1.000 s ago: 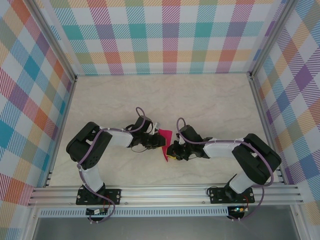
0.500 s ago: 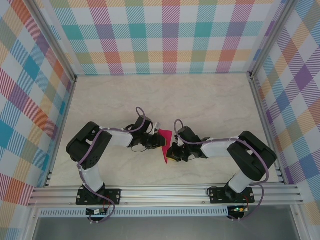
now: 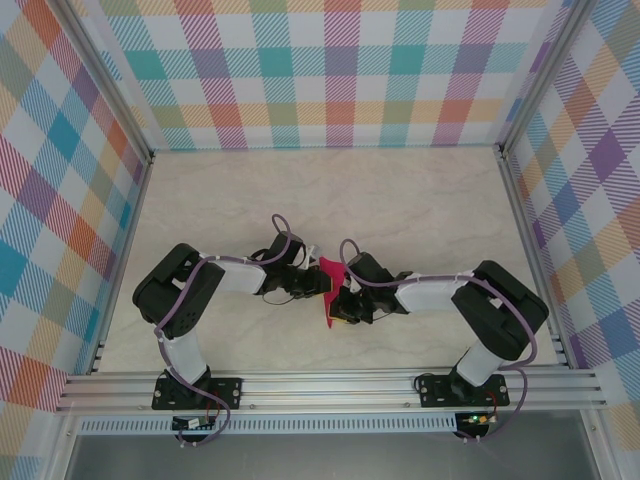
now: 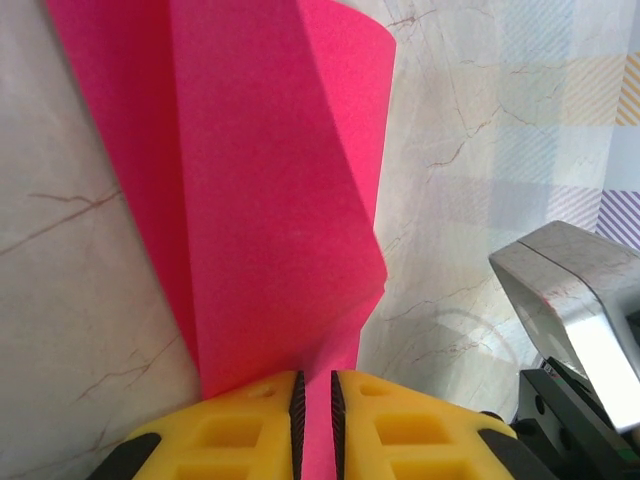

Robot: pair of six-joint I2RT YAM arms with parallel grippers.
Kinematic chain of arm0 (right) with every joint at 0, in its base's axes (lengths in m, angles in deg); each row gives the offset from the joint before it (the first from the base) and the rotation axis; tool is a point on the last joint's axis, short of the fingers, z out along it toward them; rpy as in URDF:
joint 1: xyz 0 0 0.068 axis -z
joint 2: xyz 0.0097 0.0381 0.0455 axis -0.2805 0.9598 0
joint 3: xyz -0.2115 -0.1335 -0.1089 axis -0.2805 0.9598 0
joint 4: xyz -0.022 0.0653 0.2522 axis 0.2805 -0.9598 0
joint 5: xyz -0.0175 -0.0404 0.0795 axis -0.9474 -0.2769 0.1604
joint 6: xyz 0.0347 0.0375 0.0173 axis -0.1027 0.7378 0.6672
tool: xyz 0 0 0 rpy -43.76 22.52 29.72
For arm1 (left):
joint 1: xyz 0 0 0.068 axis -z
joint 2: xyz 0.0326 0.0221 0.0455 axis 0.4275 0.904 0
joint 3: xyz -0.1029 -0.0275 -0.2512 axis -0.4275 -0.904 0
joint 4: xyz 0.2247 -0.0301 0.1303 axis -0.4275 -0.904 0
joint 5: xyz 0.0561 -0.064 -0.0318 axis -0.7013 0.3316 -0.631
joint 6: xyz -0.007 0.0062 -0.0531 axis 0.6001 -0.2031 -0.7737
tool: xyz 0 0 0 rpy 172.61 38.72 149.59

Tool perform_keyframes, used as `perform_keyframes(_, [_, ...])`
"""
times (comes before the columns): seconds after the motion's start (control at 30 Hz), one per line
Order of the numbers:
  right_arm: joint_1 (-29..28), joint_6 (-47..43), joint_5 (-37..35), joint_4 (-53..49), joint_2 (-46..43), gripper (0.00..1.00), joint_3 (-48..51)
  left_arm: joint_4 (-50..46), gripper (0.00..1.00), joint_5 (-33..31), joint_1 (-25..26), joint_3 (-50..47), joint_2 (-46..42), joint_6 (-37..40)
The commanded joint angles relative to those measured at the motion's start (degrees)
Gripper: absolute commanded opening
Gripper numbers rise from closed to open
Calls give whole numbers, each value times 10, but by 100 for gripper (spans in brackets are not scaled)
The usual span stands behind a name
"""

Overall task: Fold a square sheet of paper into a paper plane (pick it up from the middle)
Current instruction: Fold the wing for the fifth time at the center of the table.

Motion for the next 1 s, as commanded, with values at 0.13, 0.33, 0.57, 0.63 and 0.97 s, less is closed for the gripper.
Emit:
perform_keyframes(0.13, [-6,3,-30,-27,-101,22,24,-22,17,-17,13,-15,51,9])
perform_keyframes(0.33, [-6,62,-14,114,-77,12,55,-20,17,-16,13,-16,52,9])
perform_keyframes(0.57, [-5,108,11,250,-4,9,73,-22,17,-14,13,-15,52,10])
perform_keyframes(0.63, [-6,116,15,269,7,9,82,-23,17,-13,13,-15,52,10])
perform_keyframes(0.97, [-18,117,26,251,36,9,88,-22,16,-16,13,-14,54,9])
